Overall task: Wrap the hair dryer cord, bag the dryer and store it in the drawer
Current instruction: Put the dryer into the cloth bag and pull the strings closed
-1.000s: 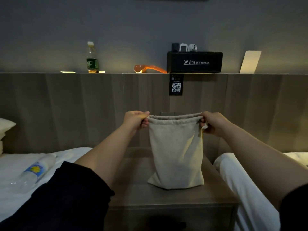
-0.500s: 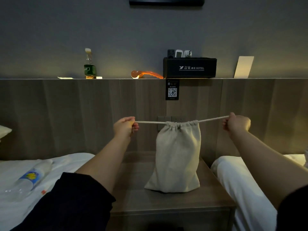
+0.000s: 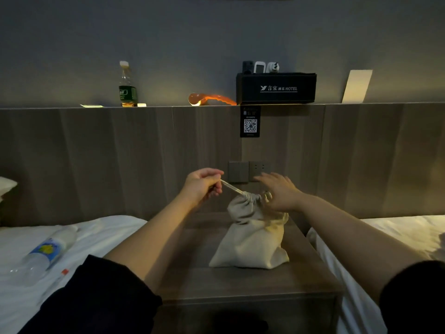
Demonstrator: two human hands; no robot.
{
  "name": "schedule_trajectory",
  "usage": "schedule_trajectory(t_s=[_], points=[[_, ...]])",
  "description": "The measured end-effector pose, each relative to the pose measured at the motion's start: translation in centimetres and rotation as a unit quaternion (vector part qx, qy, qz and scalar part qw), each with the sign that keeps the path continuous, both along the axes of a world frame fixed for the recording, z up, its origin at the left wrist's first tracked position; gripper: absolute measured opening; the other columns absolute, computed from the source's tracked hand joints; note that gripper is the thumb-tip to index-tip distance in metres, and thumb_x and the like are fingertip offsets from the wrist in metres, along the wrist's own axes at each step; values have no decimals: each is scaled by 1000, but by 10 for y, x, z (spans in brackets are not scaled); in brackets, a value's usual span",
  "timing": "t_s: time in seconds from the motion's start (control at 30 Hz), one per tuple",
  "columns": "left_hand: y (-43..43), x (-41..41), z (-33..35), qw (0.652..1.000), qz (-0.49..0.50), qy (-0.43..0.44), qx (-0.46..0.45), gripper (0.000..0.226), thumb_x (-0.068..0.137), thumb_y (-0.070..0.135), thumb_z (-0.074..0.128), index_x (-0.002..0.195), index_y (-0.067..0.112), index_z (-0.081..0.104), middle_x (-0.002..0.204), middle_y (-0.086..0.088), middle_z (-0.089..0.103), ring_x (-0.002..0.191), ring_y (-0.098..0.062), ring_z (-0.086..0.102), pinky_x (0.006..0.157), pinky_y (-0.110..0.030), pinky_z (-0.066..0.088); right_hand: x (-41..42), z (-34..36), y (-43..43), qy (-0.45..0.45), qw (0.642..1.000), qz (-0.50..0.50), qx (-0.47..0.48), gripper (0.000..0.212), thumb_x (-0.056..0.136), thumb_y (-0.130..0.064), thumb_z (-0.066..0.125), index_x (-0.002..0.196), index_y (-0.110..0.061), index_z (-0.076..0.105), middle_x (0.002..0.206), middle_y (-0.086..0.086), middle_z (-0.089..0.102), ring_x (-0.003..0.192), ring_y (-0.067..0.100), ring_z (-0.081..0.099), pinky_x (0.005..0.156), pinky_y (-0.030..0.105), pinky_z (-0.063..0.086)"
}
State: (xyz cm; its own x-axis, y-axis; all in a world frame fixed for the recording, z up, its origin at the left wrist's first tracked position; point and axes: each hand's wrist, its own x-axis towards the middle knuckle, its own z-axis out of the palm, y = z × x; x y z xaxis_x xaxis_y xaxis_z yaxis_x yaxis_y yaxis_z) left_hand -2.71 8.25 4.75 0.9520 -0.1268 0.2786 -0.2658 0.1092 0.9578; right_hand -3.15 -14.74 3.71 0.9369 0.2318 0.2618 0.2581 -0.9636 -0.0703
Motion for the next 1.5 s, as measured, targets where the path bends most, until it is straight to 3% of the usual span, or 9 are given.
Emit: schedule_trajectory(t_s=[0.13, 0.33, 0.43, 0.5, 0.63, 0.8, 1.0, 1.17, 1.5], points=[[2, -6, -6, 999, -42, 0, 17, 17, 91, -1, 50, 85, 7, 63, 49, -2, 56, 40, -9, 53, 40, -17, 45, 21, -14, 18, 58, 995, -20, -84, 83, 72, -37, 65, 144, -26, 24, 149, 6, 36, 140, 31, 25, 113, 54, 13], [17, -1, -19, 987, 5, -2, 161, 18, 89, -1, 50, 88, 9, 66, 54, -4, 60, 44, -11, 55, 49, -25, 43, 27, -29, 18, -41, 993, -78, -81, 14, 82, -18, 47, 86, -16, 60, 96, 7, 67, 104, 30, 57, 109, 54, 21], [23, 9, -28, 808, 178, -155, 540, 30, 87, 9, 50, 112, 18, 64, 106, -10, 67, 95, -26, 65, 78, -33, 50, 20, -24, 14, -105, 993, -57, -16, 18, 82, -15, 46, 66, -23, 47, 88, 8, 66, 95, 31, 58, 95, 43, 33], [13, 6, -29, 750, 184, -261, 579, 44, 89, 18, 51, 132, 20, 49, 131, -7, 53, 119, -30, 50, 95, -38, 43, 16, -17, 11, -140, 989, -41, 6, 17, 83, -14, 47, 68, -21, 46, 88, 10, 66, 94, 32, 55, 85, 39, 34], [-26, 2, -19, 782, 112, -315, 525, 52, 89, 35, 54, 136, 15, 42, 136, -9, 51, 126, -27, 43, 103, -39, 37, 2, 1, 9, -176, 984, 14, 29, 10, 83, -10, 49, 73, -15, 51, 85, 12, 65, 90, 32, 53, 72, 32, 28], [-45, -3, -11, 893, 68, -240, 375, 25, 90, 28, 55, 92, 6, 67, 87, -14, 69, 79, -23, 60, 69, -35, 45, -18, 18, 2, -175, 982, 44, 61, 8, 83, -12, 52, 77, -10, 58, 81, 7, 62, 87, 28, 55, 69, 33, 37], [-40, -4, -11, 927, 36, -207, 312, 31, 89, 25, 57, 79, -2, 68, 69, -11, 60, 65, -13, 50, 59, -28, 35, -32, 30, -22, -45, 990, -13, 135, 31, 78, -47, 65, 92, -19, 61, 85, -1, 58, 81, 16, 55, 69, 31, 45], [-30, 0, -10, 935, 47, -199, 290, 37, 88, 22, 61, 58, 0, 60, 56, -6, 45, 51, -2, 37, 52, -23, 31, -46, 36, -44, 27, 968, 9, 251, 22, 87, -25, 61, 88, -5, 70, 83, 14, 68, 76, 23, 62, 73, 35, 52], [-18, 1, -6, 993, 78, -66, 59, 37, 98, 10, 40, 65, 7, 57, 43, 1, 63, 43, -9, 61, 45, -18, 48, -47, 30, -52, -172, 892, -111, 404, 18, 85, -22, 63, 74, -10, 70, 60, 3, 59, 54, 13, 50, 51, 23, 41]])
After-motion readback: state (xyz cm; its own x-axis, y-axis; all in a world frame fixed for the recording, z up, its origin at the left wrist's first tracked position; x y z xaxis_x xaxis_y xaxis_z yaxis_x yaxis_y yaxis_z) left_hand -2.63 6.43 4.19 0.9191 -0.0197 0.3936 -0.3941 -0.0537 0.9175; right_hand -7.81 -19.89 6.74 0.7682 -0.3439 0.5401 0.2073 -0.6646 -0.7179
